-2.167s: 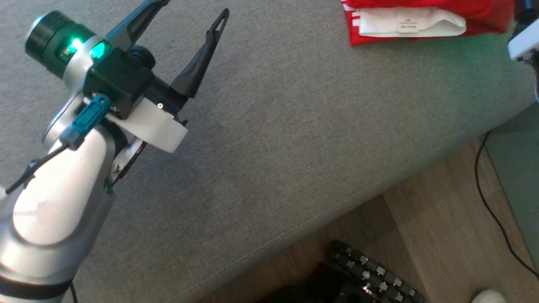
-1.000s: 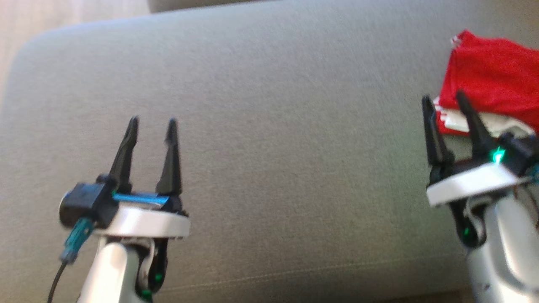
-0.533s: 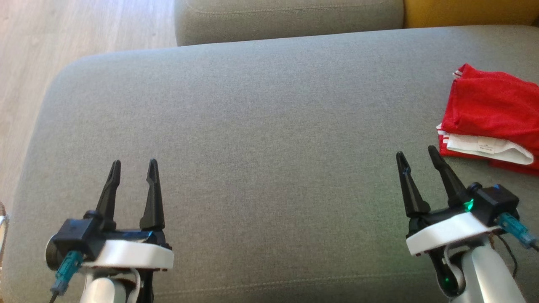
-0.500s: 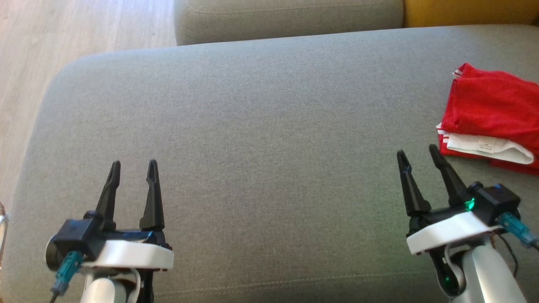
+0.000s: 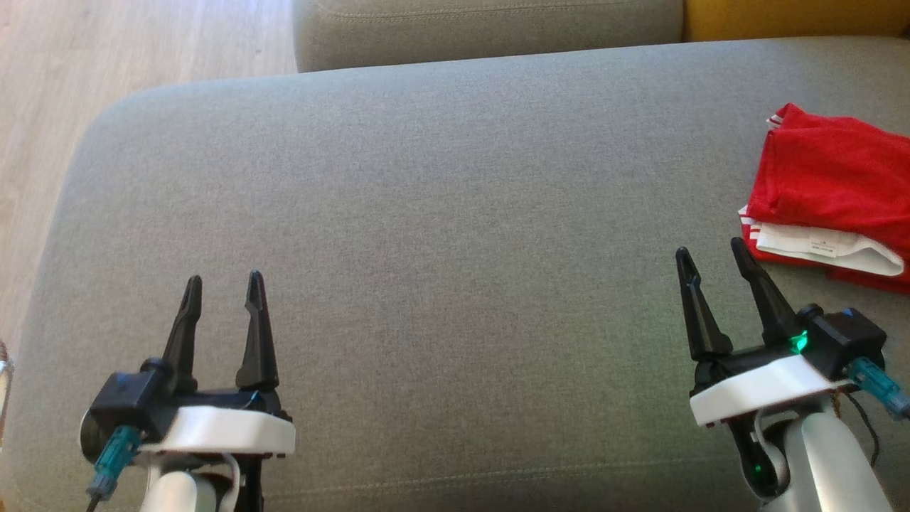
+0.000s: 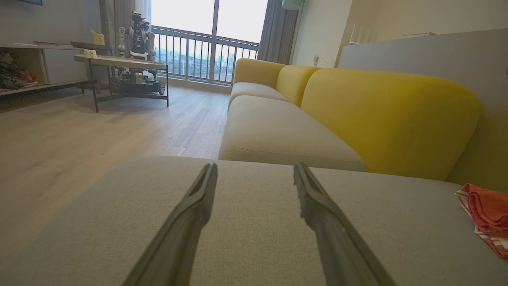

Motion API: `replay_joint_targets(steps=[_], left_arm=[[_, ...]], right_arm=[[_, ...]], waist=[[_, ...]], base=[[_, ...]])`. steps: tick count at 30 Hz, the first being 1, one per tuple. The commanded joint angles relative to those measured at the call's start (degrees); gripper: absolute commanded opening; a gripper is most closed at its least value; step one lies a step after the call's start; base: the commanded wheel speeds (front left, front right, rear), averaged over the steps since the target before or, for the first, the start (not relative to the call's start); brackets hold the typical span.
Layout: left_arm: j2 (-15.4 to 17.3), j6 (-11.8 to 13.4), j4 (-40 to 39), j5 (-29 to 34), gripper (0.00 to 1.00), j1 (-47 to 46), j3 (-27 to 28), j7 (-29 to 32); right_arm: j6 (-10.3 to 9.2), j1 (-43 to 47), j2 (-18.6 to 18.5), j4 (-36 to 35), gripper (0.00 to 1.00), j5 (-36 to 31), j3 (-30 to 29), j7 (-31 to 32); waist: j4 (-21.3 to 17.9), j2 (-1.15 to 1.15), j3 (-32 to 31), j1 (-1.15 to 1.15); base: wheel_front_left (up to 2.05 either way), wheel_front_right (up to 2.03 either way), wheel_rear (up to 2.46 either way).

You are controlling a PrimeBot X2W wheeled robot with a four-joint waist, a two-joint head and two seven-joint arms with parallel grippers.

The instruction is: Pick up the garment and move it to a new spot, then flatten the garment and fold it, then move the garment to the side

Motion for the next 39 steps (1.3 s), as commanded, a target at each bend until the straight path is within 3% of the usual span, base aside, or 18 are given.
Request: replay_joint_targets(steps=[1, 38, 39], left_arm=[[0.07, 0.24, -2.03, -0.12, 1.00, -1.75, 1.95, -0.29], [0.06, -1.22, -2.59, -2.75, 1.00, -2.61, 2.64, -0.29], [-0.01, -0.89, -0.87, -2.55, 0.00, -0.16, 0.82, 0.00]], right_arm=[[-0.02, -0.83, 0.22, -2.22, 1.00, 0.14, 1.26, -0.37], [-0.02, -1.62, 0.23, -1.92, 1.00, 0.14, 1.05, -0.37], [0.00, -0.10, 0.10, -0.10, 0.00, 0.52, -0.22, 0.00]], waist=[[-0.04, 0.00, 0.06, 0.01], [0.29, 0.00, 1.50, 0.01], [0.30, 0.00, 1.50, 0.01]], base=[[0.00, 0.00, 0.00], [0.00, 0.00, 0.00], [0.00, 0.00, 0.00]])
